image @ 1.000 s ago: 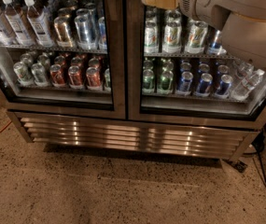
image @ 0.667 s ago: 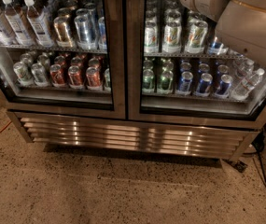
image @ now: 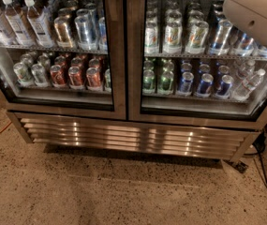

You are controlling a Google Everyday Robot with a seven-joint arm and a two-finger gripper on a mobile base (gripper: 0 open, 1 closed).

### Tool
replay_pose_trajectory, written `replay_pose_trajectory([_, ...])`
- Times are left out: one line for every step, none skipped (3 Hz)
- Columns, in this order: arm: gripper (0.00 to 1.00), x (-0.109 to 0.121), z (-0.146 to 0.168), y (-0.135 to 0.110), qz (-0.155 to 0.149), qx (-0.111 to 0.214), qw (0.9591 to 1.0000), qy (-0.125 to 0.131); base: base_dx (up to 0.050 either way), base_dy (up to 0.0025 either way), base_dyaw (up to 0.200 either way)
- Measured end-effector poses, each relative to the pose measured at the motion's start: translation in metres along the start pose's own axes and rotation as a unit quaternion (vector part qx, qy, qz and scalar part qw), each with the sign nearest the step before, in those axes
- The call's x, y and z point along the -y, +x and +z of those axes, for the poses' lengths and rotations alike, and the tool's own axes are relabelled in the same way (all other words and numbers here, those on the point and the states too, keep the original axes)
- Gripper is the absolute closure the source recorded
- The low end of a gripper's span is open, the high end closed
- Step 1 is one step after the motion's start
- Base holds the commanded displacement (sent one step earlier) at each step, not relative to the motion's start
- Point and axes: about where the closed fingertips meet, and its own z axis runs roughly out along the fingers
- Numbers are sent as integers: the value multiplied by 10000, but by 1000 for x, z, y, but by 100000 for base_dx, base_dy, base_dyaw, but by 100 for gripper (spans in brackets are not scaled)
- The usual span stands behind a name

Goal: Open right fridge door

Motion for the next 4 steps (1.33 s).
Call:
replay_pose_trajectory([0, -8, -3, -13, 168, 234, 9994, -193, 0, 0, 0])
replay_pose_trajectory([0, -10, -2, -15, 79, 246, 9995, -202, 0, 0, 0])
replay_pose_trajectory([0, -17, -5, -11, 5, 222, 9991, -354, 0, 0, 0])
replay_pose_trajectory([0, -25, -11, 0, -96, 116, 9977, -659, 0, 0, 0])
